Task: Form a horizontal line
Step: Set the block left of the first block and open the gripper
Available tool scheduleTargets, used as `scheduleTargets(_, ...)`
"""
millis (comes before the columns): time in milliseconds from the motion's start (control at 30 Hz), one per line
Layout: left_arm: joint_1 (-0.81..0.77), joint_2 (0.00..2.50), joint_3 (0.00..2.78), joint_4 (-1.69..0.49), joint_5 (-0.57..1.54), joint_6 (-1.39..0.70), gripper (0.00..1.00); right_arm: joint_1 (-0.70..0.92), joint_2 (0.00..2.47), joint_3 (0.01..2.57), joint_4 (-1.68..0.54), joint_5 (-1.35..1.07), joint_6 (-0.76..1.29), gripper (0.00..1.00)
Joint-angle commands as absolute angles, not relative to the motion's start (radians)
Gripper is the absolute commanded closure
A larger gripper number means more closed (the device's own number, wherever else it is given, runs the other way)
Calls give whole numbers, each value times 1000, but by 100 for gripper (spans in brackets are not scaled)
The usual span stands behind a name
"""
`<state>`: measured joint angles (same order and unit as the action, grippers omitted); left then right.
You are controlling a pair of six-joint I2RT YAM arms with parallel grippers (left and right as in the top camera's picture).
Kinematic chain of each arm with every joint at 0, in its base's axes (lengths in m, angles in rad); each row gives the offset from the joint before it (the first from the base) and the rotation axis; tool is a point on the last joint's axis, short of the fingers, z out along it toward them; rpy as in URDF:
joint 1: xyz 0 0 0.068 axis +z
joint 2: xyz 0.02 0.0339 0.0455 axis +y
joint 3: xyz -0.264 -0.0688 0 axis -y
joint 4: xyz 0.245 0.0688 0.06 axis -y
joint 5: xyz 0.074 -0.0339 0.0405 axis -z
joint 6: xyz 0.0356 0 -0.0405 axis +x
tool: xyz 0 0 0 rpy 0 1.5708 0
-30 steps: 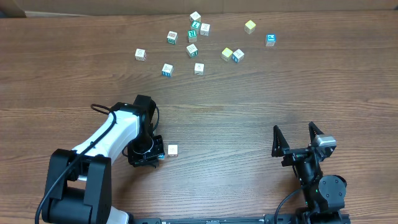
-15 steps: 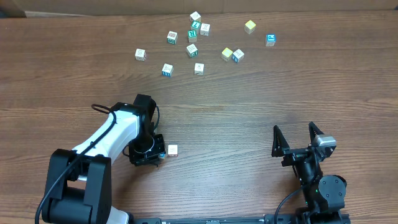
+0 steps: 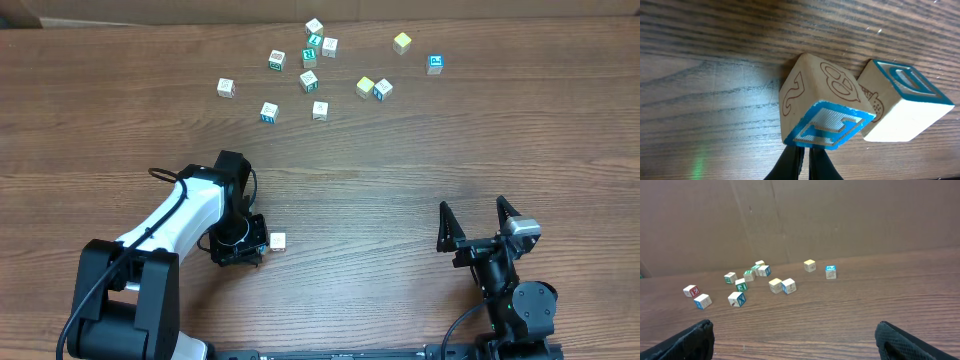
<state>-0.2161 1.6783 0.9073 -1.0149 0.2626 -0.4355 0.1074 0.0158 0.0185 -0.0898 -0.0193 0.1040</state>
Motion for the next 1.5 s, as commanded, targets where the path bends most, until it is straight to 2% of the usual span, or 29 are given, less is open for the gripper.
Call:
scheduleTargets(0,-219,1673,899,-1010,282,-434,96,111,10,8,-84,-17,96,0)
scheduleTargets(333,-219,1673,899,-989,336,-434,96,111,10,8,-84,-17,96,0)
scheduleTargets(567,-218,1673,899,-1070,321,-403,96,111,10,8,-84,-17,96,0)
scheduleTargets(800,-209,1673,916,-1128,179,-400,96,111,10,8,-84,-17,96,0)
scheduleTargets(1000,-209,1673,952,-1039,-37,-453,96,111,10,8,-84,-17,96,0)
scheduleTargets(1200,-209,1673,951,-887,-28,-449,96,111,10,8,-84,-17,96,0)
scheduleTargets(1467,-210,1673,951,-899,116,-450,96,111,10,8,-84,-17,96,0)
